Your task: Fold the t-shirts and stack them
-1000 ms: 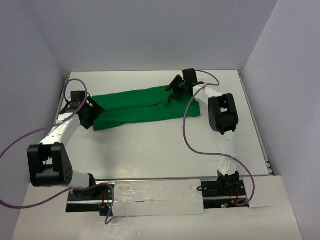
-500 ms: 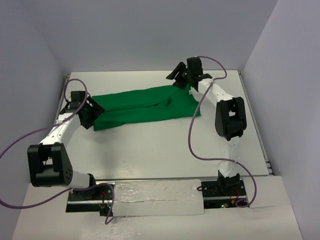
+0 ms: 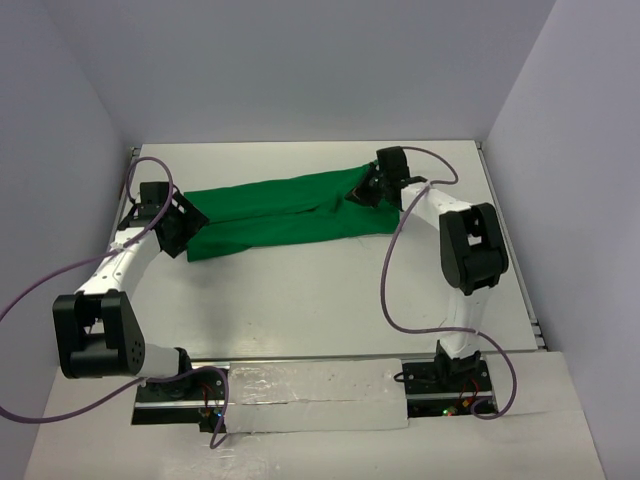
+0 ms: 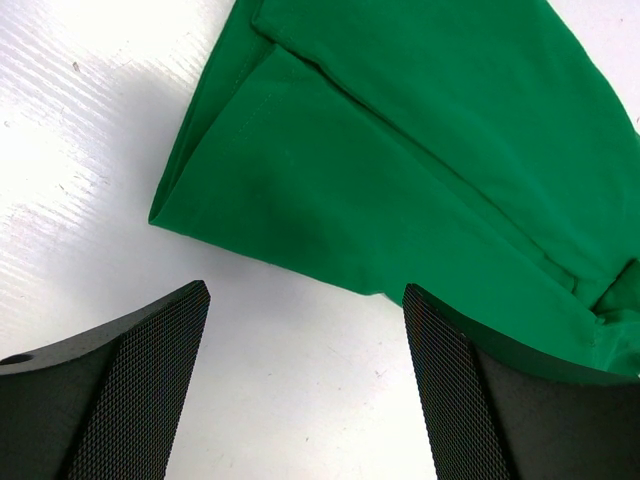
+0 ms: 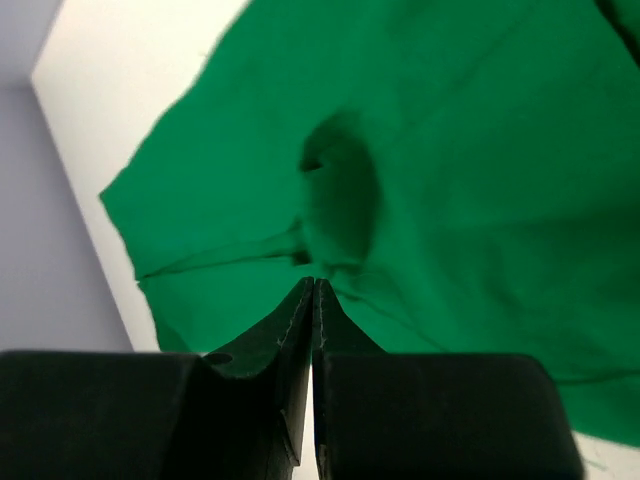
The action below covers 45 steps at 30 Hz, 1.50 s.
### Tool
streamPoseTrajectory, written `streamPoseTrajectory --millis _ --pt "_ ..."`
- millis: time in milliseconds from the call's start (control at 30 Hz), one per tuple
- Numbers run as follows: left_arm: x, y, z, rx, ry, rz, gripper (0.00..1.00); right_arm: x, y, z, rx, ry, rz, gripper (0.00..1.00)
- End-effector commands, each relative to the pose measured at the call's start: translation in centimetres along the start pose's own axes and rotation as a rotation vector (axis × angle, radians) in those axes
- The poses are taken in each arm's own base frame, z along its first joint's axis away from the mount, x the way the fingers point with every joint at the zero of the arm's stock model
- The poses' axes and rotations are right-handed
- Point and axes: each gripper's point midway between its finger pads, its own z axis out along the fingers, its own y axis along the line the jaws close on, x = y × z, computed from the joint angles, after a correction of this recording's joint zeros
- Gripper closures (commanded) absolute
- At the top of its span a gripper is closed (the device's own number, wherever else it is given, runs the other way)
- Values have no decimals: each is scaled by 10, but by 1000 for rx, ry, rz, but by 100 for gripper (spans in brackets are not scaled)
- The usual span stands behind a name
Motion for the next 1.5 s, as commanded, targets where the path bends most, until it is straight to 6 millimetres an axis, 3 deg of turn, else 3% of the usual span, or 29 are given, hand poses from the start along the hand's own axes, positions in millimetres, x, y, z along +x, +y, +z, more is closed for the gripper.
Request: streamPoseTrajectory --millis 0,100,300,467,600,733,800,900,1000,1033,1167,1200,1233,1300,1367,1467 --pt "-5 -6 -7 24 -18 25 13 0 6 20 -14 -5 -5 91" --pt "-4 -5 -4 18 -13 26 13 10 5 35 -2 36 -23 91" --pt "-5 -8 -1 19 -10 28 14 28 22 67 9 95 -65 91" --pt "-3 -6 2 7 1 33 14 39 6 98 74 121 -46 91" --pt "-1 -5 5 5 14 36 14 38 -6 103 125 116 -45 91" --pt "-1 -9 6 14 20 32 14 28 7 90 103 87 -57 91" --pt "-1 -19 6 35 21 45 14 15 30 72 50 58 -63 91" --pt "-7 -33 9 34 18 63 15 -20 81 20 -70 -30 -76 91" --pt "-14 -42 23 5 28 81 15 -51 111 -31 -141 -125 -91 91" --pt "-17 -45 26 -2 26 83 15 -58 113 -42 -145 -147 -91 91" --pt "-38 -53 48 -74 0 99 17 -75 83 -93 -128 -239 -65 89" --pt "-37 -49 59 -102 9 104 18 -61 55 -88 -83 -214 -43 88" --pt "-44 -54 64 -108 -4 102 18 -58 43 -93 -84 -225 -29 88" --pt "-44 -54 89 -144 14 104 18 -28 -8 -97 -23 -193 26 88" --pt "-58 -71 101 -137 5 89 18 -10 -31 -97 -8 -178 63 89" --pt "-63 -76 129 -199 33 68 18 24 -62 -92 17 -119 126 89"
